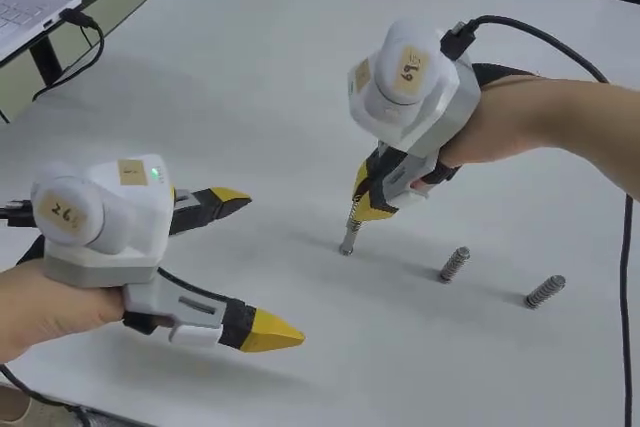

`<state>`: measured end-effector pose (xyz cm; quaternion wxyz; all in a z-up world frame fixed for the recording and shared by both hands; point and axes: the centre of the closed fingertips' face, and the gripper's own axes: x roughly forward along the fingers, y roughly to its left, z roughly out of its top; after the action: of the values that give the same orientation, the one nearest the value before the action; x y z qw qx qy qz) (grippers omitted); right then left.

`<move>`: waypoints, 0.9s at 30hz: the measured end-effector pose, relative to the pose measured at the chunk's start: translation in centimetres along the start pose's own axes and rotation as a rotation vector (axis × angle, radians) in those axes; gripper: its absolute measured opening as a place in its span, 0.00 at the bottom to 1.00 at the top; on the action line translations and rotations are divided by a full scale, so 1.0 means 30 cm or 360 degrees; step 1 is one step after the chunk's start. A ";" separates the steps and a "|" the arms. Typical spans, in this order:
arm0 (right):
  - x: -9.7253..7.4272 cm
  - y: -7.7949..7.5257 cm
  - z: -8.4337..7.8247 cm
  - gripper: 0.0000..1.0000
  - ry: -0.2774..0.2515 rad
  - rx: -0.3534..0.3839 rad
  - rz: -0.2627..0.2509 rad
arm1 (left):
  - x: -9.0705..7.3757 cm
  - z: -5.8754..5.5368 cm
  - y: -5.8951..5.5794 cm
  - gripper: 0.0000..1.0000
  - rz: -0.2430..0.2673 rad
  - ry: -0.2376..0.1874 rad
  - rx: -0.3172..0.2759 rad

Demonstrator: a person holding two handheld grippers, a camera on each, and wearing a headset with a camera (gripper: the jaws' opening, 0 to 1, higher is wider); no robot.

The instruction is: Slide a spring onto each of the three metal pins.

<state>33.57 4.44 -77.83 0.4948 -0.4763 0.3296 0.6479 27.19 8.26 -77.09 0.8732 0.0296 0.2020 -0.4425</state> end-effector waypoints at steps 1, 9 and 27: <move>0.004 0.001 -0.001 0.07 0.0000 -0.0001 -0.0002 | 0.000 0.001 0.001 0.97 0.0001 -0.0002 0.0000; 0.044 0.011 -0.019 0.07 0.0009 0.0026 0.0024 | -0.001 -0.007 0.004 0.96 -0.0002 0.0000 -0.0013; 0.114 0.027 -0.050 0.07 0.0012 0.0048 0.0051 | 0.008 -0.017 0.010 0.96 0.0002 0.0002 -0.0019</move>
<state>33.03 3.99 -81.59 0.4902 -0.4660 0.3487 0.6488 27.39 8.38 -77.70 0.8736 0.0248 0.2052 -0.4406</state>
